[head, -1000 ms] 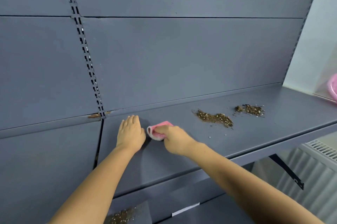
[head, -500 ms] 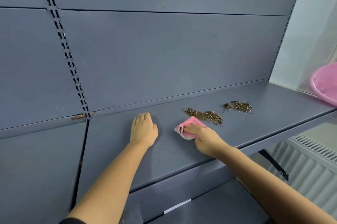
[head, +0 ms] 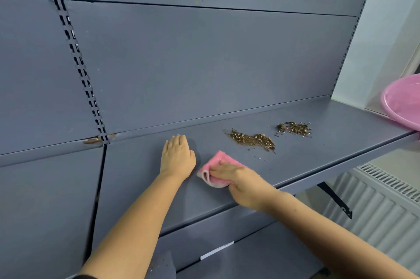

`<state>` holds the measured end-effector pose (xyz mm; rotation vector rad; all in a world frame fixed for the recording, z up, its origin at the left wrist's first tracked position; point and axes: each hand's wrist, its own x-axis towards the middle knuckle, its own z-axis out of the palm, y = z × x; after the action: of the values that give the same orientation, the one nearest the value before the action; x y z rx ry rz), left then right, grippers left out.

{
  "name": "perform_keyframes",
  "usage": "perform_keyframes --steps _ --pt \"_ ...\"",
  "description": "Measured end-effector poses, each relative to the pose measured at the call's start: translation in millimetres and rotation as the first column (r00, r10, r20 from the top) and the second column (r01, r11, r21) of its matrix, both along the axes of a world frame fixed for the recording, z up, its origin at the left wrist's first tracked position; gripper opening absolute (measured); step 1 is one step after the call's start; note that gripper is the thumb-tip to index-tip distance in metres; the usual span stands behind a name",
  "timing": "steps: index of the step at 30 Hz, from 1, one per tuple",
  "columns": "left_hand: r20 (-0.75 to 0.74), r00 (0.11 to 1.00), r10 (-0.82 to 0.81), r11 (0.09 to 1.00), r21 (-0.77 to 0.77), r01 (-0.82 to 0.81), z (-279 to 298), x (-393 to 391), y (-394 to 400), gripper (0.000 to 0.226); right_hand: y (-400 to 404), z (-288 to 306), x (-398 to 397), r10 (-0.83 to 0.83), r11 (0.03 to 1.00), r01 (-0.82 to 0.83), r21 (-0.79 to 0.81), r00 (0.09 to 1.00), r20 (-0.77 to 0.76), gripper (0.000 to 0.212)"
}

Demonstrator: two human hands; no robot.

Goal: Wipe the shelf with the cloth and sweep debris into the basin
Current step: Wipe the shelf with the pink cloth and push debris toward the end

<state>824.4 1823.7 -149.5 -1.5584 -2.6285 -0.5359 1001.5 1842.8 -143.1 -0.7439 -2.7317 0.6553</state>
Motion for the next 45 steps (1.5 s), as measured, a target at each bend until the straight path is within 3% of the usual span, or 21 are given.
perform_keyframes --steps 3,6,10,13,16,20,24,27,34,37,39,45 --pt "-0.003 1.0 -0.011 1.0 0.001 0.011 -0.2 0.5 -1.0 0.051 15.8 4.1 13.6 -0.088 0.996 0.088 0.017 0.996 0.002 0.067" --pt "-0.003 1.0 -0.014 1.0 0.0 0.014 -0.9 0.2 -1.6 0.051 26.2 16.6 23.7 -0.129 0.991 0.127 0.035 0.99 0.048 0.052" --pt "-0.004 1.0 -0.018 1.0 -0.003 0.018 -0.6 1.0 -2.3 0.05 51.9 10.0 34.8 -0.186 0.976 0.183 0.121 0.983 0.01 0.061" --pt "-0.002 1.0 -0.02 1.0 -0.003 0.02 0.3 2.1 -2.5 0.048 49.2 16.0 30.8 -0.202 0.978 0.2 0.064 0.979 0.026 0.054" --pt "0.0 1.0 -0.021 1.0 -0.007 0.021 0.0 1.7 -0.9 0.049 20.9 28.2 16.4 -0.055 0.997 0.054 0.062 0.998 0.016 0.05" --pt "0.002 1.0 -0.022 1.0 -0.009 0.022 0.6 1.8 -0.9 0.051 4.4 8.6 2.6 0.133 0.978 -0.156 0.138 0.978 0.161 0.058" --pt "0.014 0.999 -0.033 0.999 -0.011 0.033 0.8 1.5 -2.6 0.051 20.9 12.8 12.5 -0.014 0.995 0.01 0.095 0.999 0.036 0.056" --pt "0.012 0.999 -0.037 0.999 -0.006 0.037 0.6 1.4 -2.4 0.049 34.2 22.1 26.2 -0.061 0.992 0.053 0.111 0.996 0.066 0.052" --pt "0.022 0.999 -0.048 0.999 -0.006 0.048 0.8 1.8 -2.4 0.05 63.1 15.8 27.6 -0.249 0.965 0.255 0.068 0.965 -0.084 0.057" --pt "0.02 0.999 -0.049 0.999 0.0 0.049 1.3 1.2 -0.6 0.049 44.0 17.1 5.8 -0.1 0.991 0.108 0.075 0.99 -0.104 0.054" --pt "0.02 0.999 -0.047 0.999 -0.004 0.047 2.0 1.0 -0.4 0.048 29.2 7.3 -10.9 -0.013 0.998 0.015 0.065 0.999 -0.033 0.053" --pt "0.021 0.998 -0.061 0.998 -0.019 0.061 2.2 0.5 -1.6 0.051 40.8 -8.5 -15.0 -0.038 0.996 0.038 0.077 0.999 0.001 0.054"
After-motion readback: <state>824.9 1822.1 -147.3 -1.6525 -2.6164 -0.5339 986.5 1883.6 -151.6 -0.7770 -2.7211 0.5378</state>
